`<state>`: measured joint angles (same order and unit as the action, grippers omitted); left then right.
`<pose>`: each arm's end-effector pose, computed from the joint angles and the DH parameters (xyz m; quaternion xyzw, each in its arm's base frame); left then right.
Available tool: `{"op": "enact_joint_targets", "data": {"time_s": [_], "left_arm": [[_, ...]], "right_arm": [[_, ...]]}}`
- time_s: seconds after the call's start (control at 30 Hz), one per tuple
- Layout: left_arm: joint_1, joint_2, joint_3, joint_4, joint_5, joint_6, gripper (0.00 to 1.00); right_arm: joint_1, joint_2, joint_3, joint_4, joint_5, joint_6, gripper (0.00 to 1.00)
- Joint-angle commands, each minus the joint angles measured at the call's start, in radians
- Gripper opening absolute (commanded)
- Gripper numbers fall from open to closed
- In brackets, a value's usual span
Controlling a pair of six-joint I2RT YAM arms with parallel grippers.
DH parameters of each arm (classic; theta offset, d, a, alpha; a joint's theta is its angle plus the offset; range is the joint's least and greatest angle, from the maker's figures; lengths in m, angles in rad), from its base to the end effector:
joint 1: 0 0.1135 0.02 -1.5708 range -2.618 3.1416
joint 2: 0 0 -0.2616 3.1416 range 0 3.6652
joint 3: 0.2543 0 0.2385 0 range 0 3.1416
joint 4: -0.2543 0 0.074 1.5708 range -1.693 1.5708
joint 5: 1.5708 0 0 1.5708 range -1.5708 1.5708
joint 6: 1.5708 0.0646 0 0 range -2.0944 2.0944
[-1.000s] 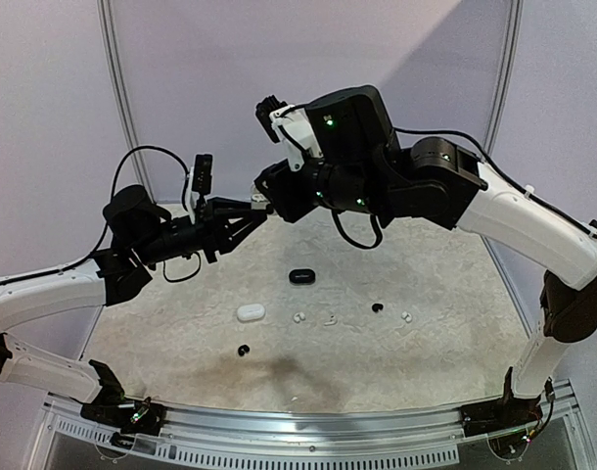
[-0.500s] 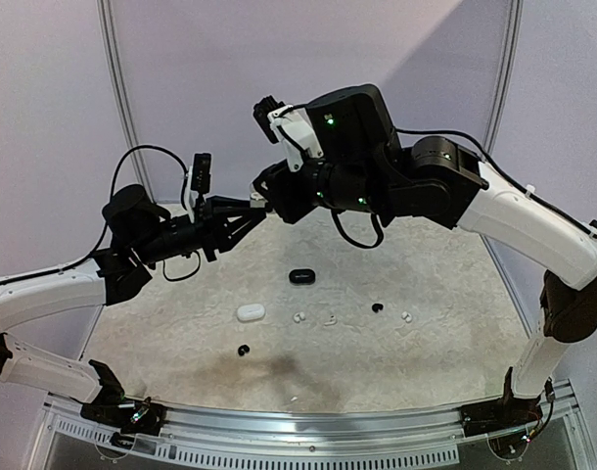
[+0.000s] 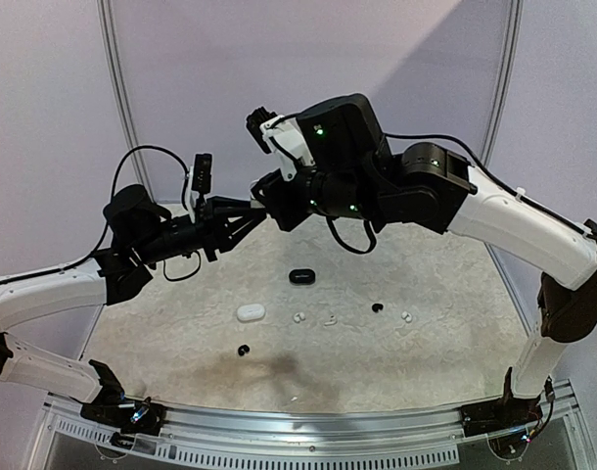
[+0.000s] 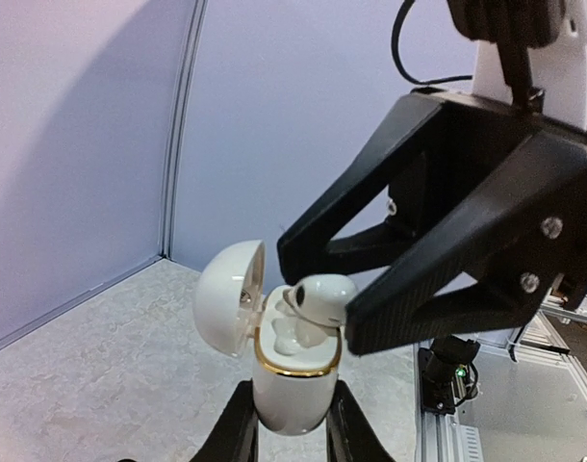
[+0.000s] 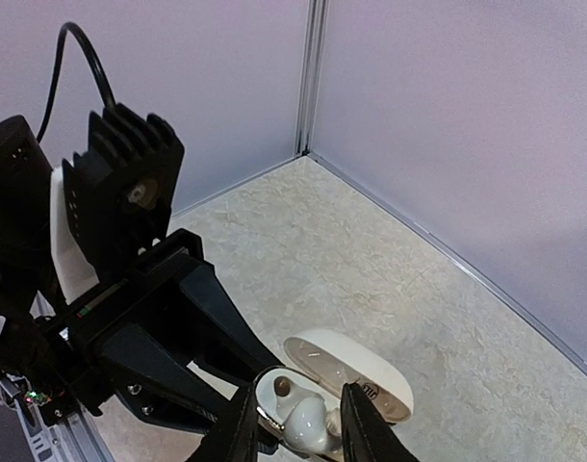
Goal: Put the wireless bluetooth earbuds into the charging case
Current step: Pick up the right earbud from the right side groove of the charging case.
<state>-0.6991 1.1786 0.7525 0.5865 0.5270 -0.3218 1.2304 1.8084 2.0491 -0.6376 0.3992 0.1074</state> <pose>0.1958 -0.2071 0.3352 0.3122 0.5775 -0.5065 0.5590 0.1621 0.3824 0.4294 -0.3416 0.7493 0.2071 0.5282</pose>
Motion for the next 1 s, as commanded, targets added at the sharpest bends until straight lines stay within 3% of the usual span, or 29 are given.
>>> {"op": "enact_joint_targets", "data": {"time_s": [0.0, 0.13, 0.6, 0.97], "left_arm": [[0.012, 0.007, 0.001, 0.021, 0.002, 0.007, 0.00], [0.012, 0.007, 0.001, 0.021, 0.002, 0.008, 0.00], [0.013, 0.003, -0.001, 0.032, 0.008, 0.001, 0.00], [0.039, 0.009, -0.001, 0.126, 0.231, -0.033, 0.00]], "right_arm": [[-0.006, -0.016, -0.055, 0.027, 0.013, -0.002, 0.29], [-0.008, -0.021, -0.061, 0.033, -0.007, -0.003, 0.31], [-0.041, -0.053, -0.127, 0.078, -0.020, 0.031, 0.21], [-0.160, -0.228, -0.359, 0.254, -0.403, 0.067, 0.11]]}}
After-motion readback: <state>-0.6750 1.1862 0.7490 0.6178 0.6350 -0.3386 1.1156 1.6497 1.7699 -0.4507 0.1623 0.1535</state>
